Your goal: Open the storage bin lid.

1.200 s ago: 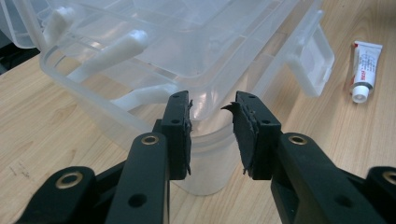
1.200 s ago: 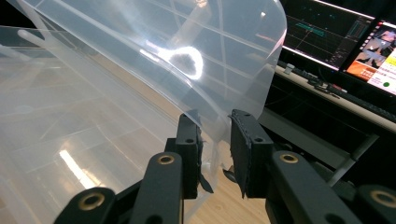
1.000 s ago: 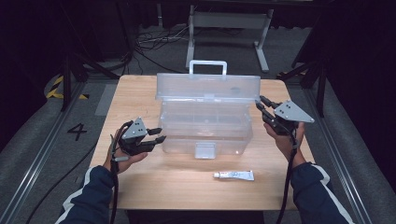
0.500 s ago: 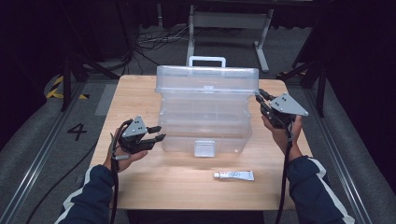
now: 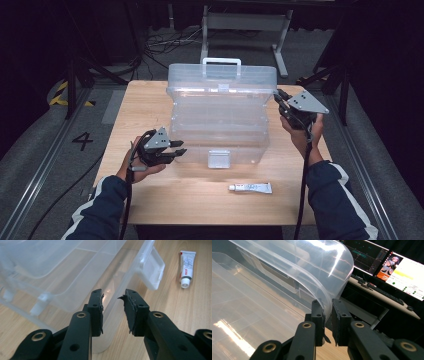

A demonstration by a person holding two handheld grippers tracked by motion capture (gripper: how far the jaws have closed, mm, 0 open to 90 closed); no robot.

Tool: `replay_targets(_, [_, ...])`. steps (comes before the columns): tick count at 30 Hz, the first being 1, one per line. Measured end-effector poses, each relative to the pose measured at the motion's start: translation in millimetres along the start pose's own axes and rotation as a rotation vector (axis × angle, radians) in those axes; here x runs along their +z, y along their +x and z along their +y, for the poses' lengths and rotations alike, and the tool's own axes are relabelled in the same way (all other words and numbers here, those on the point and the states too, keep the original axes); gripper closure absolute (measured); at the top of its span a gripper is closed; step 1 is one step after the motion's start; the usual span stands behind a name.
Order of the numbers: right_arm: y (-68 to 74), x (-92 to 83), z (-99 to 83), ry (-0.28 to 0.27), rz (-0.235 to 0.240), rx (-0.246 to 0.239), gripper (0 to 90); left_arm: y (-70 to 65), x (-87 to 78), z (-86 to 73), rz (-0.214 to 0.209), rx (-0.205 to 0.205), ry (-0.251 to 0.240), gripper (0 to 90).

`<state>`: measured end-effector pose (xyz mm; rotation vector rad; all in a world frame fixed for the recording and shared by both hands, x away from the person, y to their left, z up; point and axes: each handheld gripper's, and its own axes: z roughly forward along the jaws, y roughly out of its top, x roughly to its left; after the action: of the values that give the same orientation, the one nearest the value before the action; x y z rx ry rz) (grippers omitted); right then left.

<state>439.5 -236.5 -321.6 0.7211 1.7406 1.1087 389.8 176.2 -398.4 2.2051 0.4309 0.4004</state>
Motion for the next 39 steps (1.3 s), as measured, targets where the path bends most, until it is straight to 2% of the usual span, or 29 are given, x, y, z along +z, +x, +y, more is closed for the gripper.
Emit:
replay_targets(8, [-3.4, 4.3, 4.8, 0.012, 0.002, 0.001, 81.6, 4.4, 11.8, 7.7, -0.027, 0.023, 0.051, 71.9])
replay_targets(10, [-3.8, 5.0, 5.3, 0.013, 0.001, 0.002, 81.7, 4.2, 13.8, 10.5, -0.034, 0.041, 0.063, 72.4])
replay_targets(14, [-5.0, 6.0, 5.2, 0.011, 0.006, 0.007, 81.8, 6.2, 18.2, 15.5, -0.057, 0.050, 0.103, 71.4])
replay_targets(15, [-5.1, 6.3, 5.4, 0.011, 0.005, 0.005, 81.9, 6.3, 19.4, 16.8, -0.058, 0.067, 0.120, 71.6])
replay_targets(21, [-8.5, 10.1, 7.8, 0.013, 0.011, 0.015, 82.2, 9.2, 26.6, 21.2, -0.086, 0.112, 0.204, 70.3])
replay_targets(31, [-10.5, 14.7, 10.2, 0.015, -0.001, 0.026, 82.9, 10.2, 28.9, 20.5, -0.082, 0.152, 0.231, 75.5])
replay_targets(39, [-11.6, 18.1, 11.7, 0.015, -0.008, 0.031, 83.4, 16.6, 30.7, 24.1, -0.135, 0.164, 0.261, 77.4])
